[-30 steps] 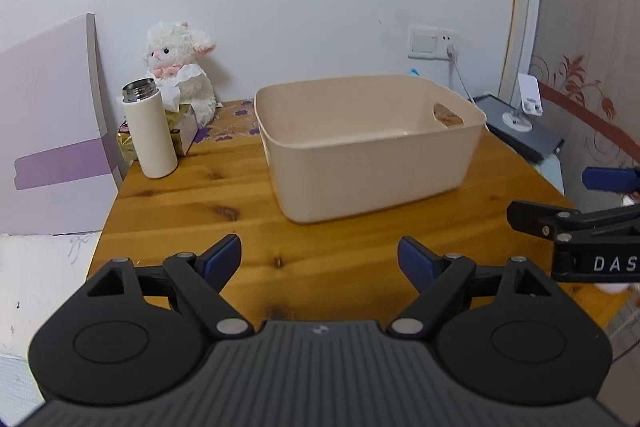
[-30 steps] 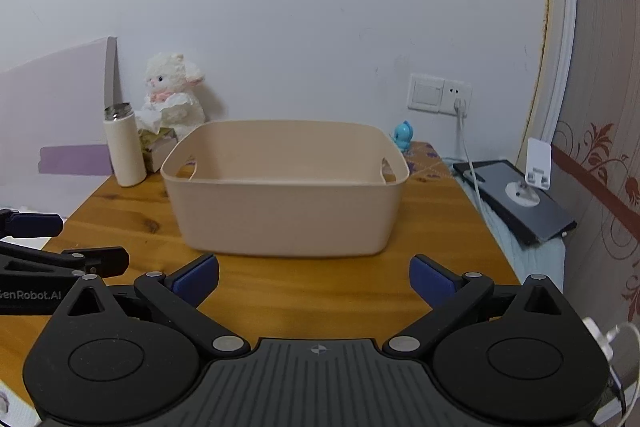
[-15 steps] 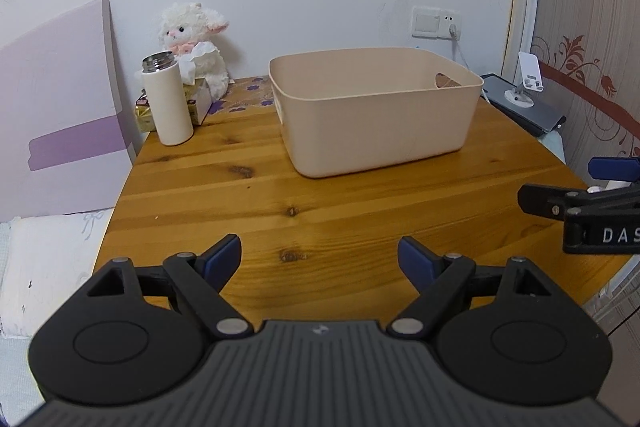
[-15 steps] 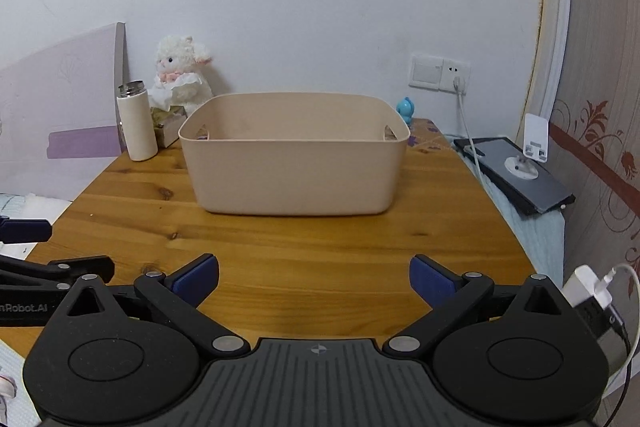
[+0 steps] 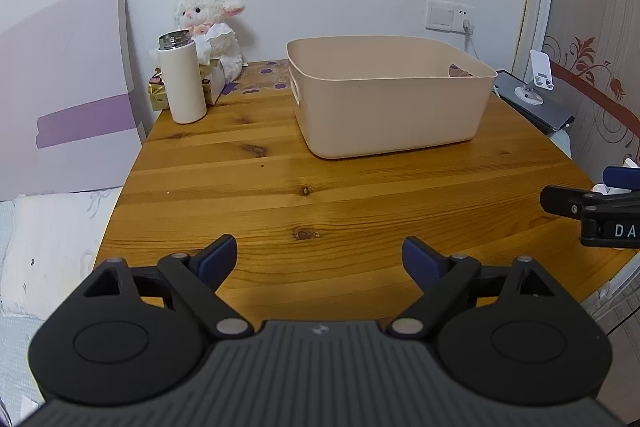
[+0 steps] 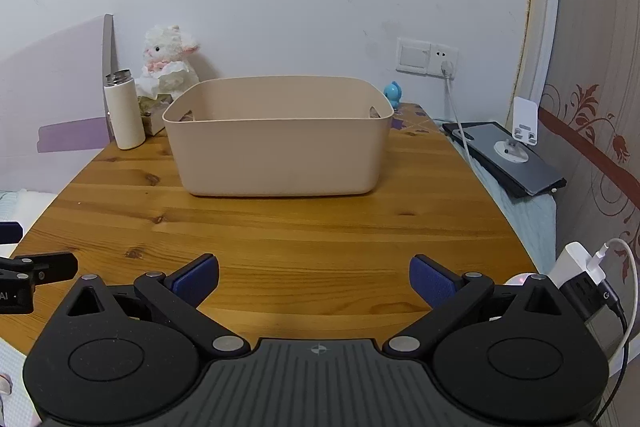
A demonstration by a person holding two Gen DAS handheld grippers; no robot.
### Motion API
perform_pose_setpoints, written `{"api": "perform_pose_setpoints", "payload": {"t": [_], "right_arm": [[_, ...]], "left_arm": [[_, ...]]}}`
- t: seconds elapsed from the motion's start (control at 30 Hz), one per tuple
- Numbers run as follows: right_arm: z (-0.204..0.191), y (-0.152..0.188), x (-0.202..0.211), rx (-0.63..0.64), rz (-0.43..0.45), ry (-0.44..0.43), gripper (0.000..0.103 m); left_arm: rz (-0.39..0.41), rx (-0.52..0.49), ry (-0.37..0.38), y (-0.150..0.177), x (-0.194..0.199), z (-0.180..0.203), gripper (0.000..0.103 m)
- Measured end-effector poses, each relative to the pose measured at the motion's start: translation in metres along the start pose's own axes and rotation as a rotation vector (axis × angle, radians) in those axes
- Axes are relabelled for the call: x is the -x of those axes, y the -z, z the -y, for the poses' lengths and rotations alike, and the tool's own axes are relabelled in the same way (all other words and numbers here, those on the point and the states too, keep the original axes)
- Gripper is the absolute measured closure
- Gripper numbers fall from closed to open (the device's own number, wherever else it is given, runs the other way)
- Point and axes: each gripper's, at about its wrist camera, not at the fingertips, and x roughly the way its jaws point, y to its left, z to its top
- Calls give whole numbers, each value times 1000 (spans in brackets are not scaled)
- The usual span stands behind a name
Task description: Organize objects
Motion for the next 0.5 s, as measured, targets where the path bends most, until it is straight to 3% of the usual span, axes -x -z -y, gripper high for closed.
{"api": "perform_pose_setpoints", "payload": {"t": [0.5], "right_arm": [[-4, 2, -13, 9, -25, 6, 0]], "left_arm": [[-9, 11, -17, 2, -10, -3, 11]]}}
